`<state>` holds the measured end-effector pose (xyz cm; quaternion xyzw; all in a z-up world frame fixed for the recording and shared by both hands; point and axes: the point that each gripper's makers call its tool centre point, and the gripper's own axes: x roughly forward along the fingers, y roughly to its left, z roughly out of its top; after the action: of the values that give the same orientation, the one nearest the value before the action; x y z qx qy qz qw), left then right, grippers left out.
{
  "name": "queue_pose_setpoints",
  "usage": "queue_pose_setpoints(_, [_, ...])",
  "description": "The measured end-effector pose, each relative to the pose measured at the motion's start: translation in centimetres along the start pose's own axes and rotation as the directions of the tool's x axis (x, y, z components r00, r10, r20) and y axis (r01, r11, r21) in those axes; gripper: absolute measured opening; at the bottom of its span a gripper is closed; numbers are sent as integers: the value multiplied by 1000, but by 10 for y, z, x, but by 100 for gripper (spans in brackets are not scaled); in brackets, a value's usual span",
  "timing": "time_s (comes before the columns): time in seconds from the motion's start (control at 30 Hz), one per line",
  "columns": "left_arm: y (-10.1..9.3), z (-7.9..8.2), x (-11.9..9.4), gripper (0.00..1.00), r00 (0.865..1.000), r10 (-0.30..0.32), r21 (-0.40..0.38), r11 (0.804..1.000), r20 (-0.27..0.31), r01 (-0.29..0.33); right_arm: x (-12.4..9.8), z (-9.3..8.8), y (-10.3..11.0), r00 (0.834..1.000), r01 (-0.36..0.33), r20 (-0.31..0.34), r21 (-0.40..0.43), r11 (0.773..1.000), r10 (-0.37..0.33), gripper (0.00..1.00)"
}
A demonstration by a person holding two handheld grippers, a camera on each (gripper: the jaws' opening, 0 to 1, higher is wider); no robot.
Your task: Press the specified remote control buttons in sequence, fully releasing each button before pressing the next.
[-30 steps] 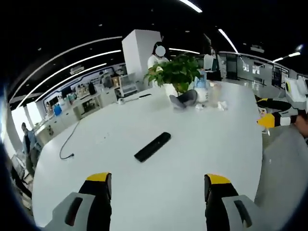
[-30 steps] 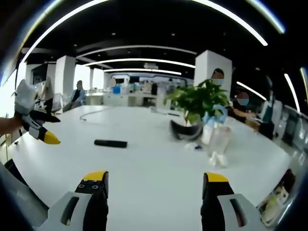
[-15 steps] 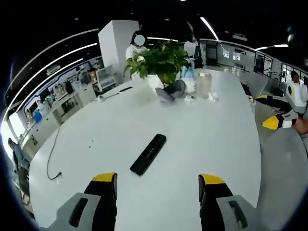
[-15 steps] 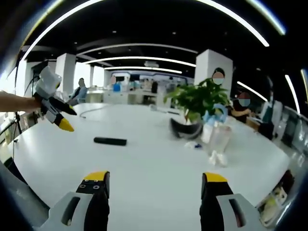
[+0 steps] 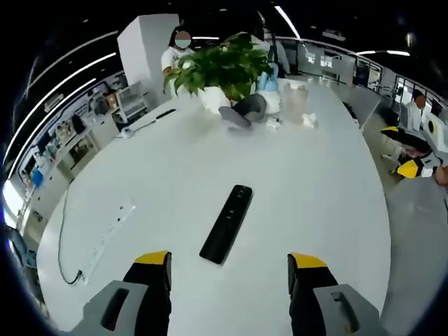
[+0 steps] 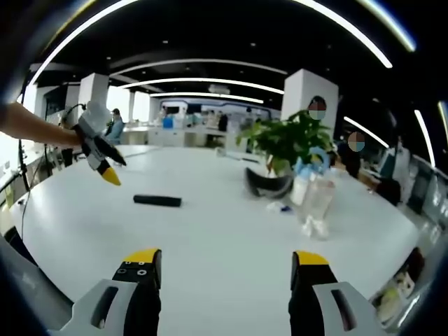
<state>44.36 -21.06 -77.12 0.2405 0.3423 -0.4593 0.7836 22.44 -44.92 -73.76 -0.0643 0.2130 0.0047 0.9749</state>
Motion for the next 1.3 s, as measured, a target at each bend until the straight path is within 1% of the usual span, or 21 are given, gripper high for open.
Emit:
queue_pose_setpoints(0.07, [-1, 5, 6, 67, 999, -29, -36, 999, 13, 30, 1, -1, 0, 1000, 1, -8, -2, 1000, -1, 74])
queue_pose_setpoints(0.13, [1, 8, 10, 66, 999, -39, -34, 999, 19, 39, 1, -3, 0, 1000, 1, -18, -6, 1000, -1, 74])
queue_pose_setpoints(0.23, [2, 8, 20, 65, 999, -54, -21, 998, 8, 54, 2, -5, 1, 1000, -4, -28, -13, 1000, 4, 74])
queue_pose_setpoints(0.3, [2, 4, 27, 64, 998, -67, -11, 998, -17, 66, 3, -6, 1, 999, -4, -35, -17, 1000, 4, 74])
queue_pose_setpoints(0.37, [4, -5, 34, 63, 995, -64, 52, 996, -71, 68, 3, -8, 2, 999, -5, -45, -19, 1000, 5, 74])
queue_pose_setpoints(0.43, [5, -10, 42, 62, 993, -59, 90, 994, -100, 68, 3, -9, 2, 999, -7, -51, -24, 1000, 5, 73])
queue_pose_setpoints(0.5, [5, -12, 48, 61, 992, -64, 91, 993, -105, 73, 4, -10, 2, 998, -7, -55, -26, 1000, 5, 73])
queue_pose_setpoints(0.57, [6, -16, 55, 60, 988, -79, 99, 991, -133, 92, 4, -10, 2, 998, -9, -59, -25, 1000, 7, 72])
queue_pose_setpoints(0.67, [4, -19, 66, 54, 984, -103, 108, 987, -144, 119, 5, -15, 5, 996, -23, -87, -33, 999, 20, 70])
queue_pose_setpoints(0.73, [6, -24, 74, 53, 982, -92, 119, 986, -164, 113, 5, -13, 5, 997, -18, -77, -40, 999, 15, 71])
queue_pose_setpoints(0.77, [7, -28, 77, 50, 979, -93, 125, 985, -180, 117, 5, -13, 5, 997, -19, -75, -36, 999, 16, 70])
queue_pose_setpoints(0.83, [8, -32, 82, 45, 976, -103, 118, 985, -192, 128, 5, -15, 4, 996, -19, -84, -33, 999, 16, 69])
queue_pose_setpoints(0.9, [9, -34, 85, 44, 973, -113, 122, 983, -203, 140, 5, -16, 5, 996, -19, -89, -40, 999, 15, 69])
queue_pose_setpoints(0.93, [8, -36, 85, 43, 967, -132, 113, 981, -217, 159, 5, -15, 5, 996, -22, -89, -40, 999, 18, 69])
queue_pose_setpoints(0.97, [5, -40, 85, 42, 958, -158, 99, 978, -240, 186, 5, -15, 6, 996, -23, -88, -40, 999, 19, 69])
queue_pose_setpoints(1.0, [4, -36, 85, 41, 959, -175, 95, 975, -225, 200, 5, -16, 5, 996, -22, -90, -40, 999, 19, 69])
queue_pose_setpoints(1.03, [8, -36, 85, 41, 960, -160, 99, 977, -230, 187, 5, -16, 5, 996, -22, -91, -39, 999, 19, 68])
queue_pose_setpoints(1.1, [10, -36, 85, 38, 956, -164, 121, 973, -242, 197, 4, -16, 6, 995, -24, -96, -39, 999, 20, 68])
queue_pose_setpoints(1.2, [10, -36, 84, 37, 950, -175, 155, 963, -259, 219, 4, -15, 6, 996, -24, -91, -39, 999, 20, 68])
queue_pose_setpoints(1.23, [10, -36, 85, 37, 949, -171, 143, 966, -266, 214, 4, -15, 6, 996, -24, -91, -36, 999, 20, 67])
queue_pose_setpoints(1.3, [12, -35, 87, 36, 948, -167, 146, 966, -272, 213, 4, -16, 6, 995, -24, -93, -35, 999, 21, 67])
